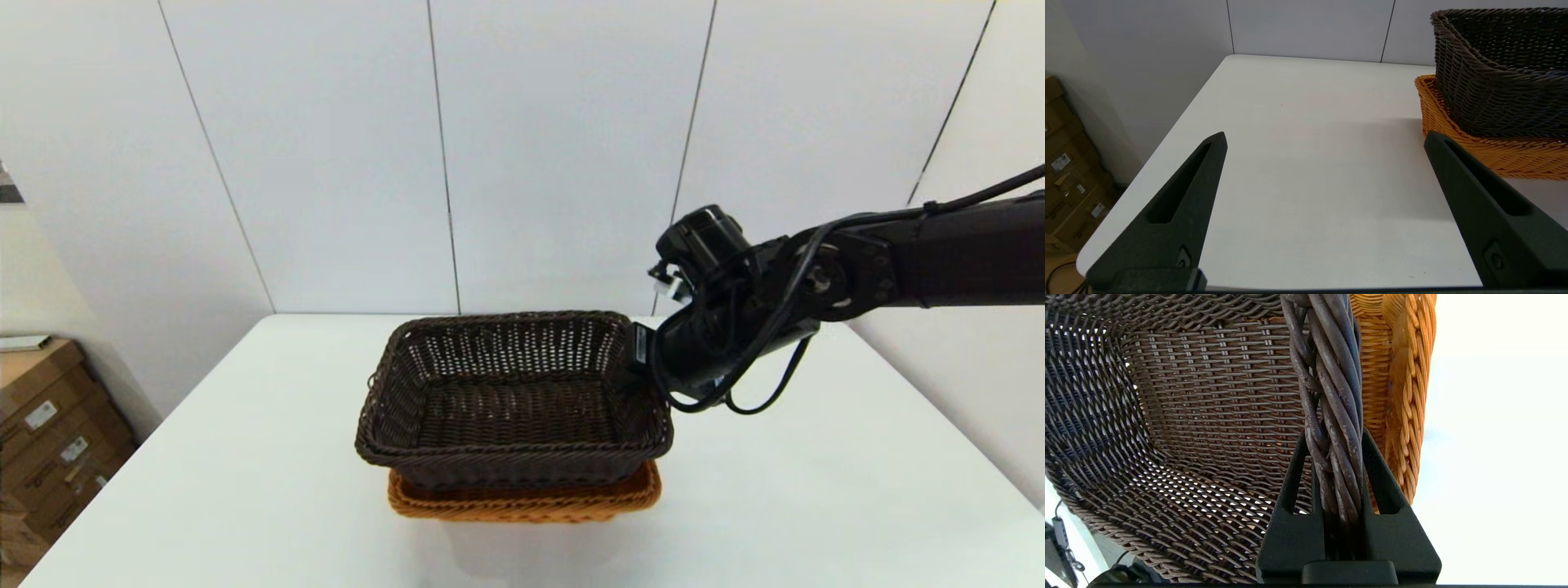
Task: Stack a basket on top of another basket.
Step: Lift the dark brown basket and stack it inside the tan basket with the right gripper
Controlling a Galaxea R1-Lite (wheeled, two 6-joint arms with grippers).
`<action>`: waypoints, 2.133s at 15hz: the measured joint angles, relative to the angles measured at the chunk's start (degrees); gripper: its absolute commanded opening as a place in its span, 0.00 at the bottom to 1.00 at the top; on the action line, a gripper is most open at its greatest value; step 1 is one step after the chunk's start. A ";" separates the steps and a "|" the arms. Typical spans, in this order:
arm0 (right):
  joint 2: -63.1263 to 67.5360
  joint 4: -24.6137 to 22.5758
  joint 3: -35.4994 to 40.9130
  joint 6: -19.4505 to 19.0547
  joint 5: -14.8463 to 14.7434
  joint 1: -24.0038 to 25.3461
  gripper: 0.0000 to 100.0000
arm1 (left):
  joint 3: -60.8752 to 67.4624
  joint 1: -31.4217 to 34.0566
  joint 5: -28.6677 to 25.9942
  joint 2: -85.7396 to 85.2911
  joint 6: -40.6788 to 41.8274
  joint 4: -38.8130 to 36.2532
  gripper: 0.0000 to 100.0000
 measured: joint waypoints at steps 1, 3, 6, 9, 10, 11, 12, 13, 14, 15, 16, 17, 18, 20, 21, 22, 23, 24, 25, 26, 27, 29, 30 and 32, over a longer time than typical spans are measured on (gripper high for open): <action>0.37 -0.02 -0.09 0.00 -0.02 0.00 0.00 | 0.00 0.00 -0.02 0.00 -0.02 -0.02 1.00; 0.89 -0.05 -0.26 -0.02 0.00 0.01 0.00 | 0.00 0.00 0.00 0.00 -0.02 -0.02 1.00; 1.39 -0.05 -0.44 -0.02 0.00 -0.02 0.00 | 0.00 0.02 -0.02 0.00 -0.02 0.00 1.00; 1.83 -0.02 -0.46 -0.02 0.00 -0.10 0.00 | 0.00 0.02 0.00 0.00 0.00 0.00 1.00; 1.96 -0.02 -0.46 0.00 -0.02 -0.10 0.00 | 0.00 0.02 0.00 0.00 0.00 0.00 1.00; 2.07 -0.02 -0.46 0.04 -0.02 -0.11 0.00 | 0.00 0.02 0.02 0.00 0.00 0.00 1.00; 2.21 -0.06 -0.46 0.04 0.00 -0.13 0.00 | 0.00 0.02 -0.02 0.00 -0.02 0.00 1.00; 2.32 -0.11 -0.46 0.04 0.00 -0.18 0.00 | 0.00 0.00 0.00 0.00 0.00 0.00 1.00; 2.46 -0.90 -0.46 0.04 -0.11 -0.24 0.00 | 0.00 0.00 -0.02 0.00 -0.02 0.00 1.00; 2.71 -2.12 -0.30 0.06 -0.96 -0.29 0.00 | 0.00 0.00 0.00 0.00 0.00 -0.02 1.00; 2.88 -2.36 -0.11 0.09 -1.82 -0.30 0.00 | 0.00 0.00 0.00 0.00 -0.02 -0.02 1.00; 3.06 -2.51 -0.02 0.04 -2.07 -0.30 0.00 | 0.00 0.00 0.00 0.00 0.00 -0.02 1.00; 3.27 -2.54 0.02 0.06 -2.24 -0.33 0.00 | 0.00 0.00 0.02 0.00 -0.02 0.00 1.00; 3.64 -2.78 0.06 0.09 -2.35 -0.33 0.00 | 0.00 0.00 0.00 0.00 0.00 -0.02 1.00; 3.80 -2.80 0.06 0.02 -2.40 -0.33 0.00 | 0.00 0.00 0.00 0.00 -0.02 -0.02 1.00; 3.89 -2.80 0.06 0.00 -2.43 -0.33 0.00 | 0.00 0.00 0.00 0.00 0.00 -0.02 1.00; 3.97 -2.82 0.06 0.00 -2.40 -0.33 0.00 | 0.00 0.00 0.02 0.00 -0.02 0.00 1.00; 4.01 -2.82 0.06 0.04 -2.43 -0.33 0.00 | 0.00 0.00 0.02 0.00 0.00 -0.02 1.00; 4.08 -2.82 0.06 0.00 -2.43 -0.33 0.00 | 0.00 0.00 0.00 0.00 -0.02 0.00 1.00; 4.19 -2.82 0.06 0.06 -2.43 -0.35 0.00 | 0.00 0.00 0.00 0.00 -0.02 -0.02 1.00; 4.28 -2.82 0.09 0.06 -2.43 -0.40 0.00 | 0.00 0.00 0.00 0.00 -0.02 0.00 1.00; 4.28 -2.76 0.16 0.06 -2.43 -0.46 0.00 | 0.00 0.00 0.00 0.00 -0.02 -0.02 1.00; 4.25 -2.73 0.16 0.04 -2.45 -0.60 0.00 | 0.00 0.00 0.00 0.00 0.00 0.00 1.00; 4.14 -2.58 0.17 0.02 -2.43 -1.01 0.00 | 0.00 0.00 0.00 0.00 0.00 -0.02 1.00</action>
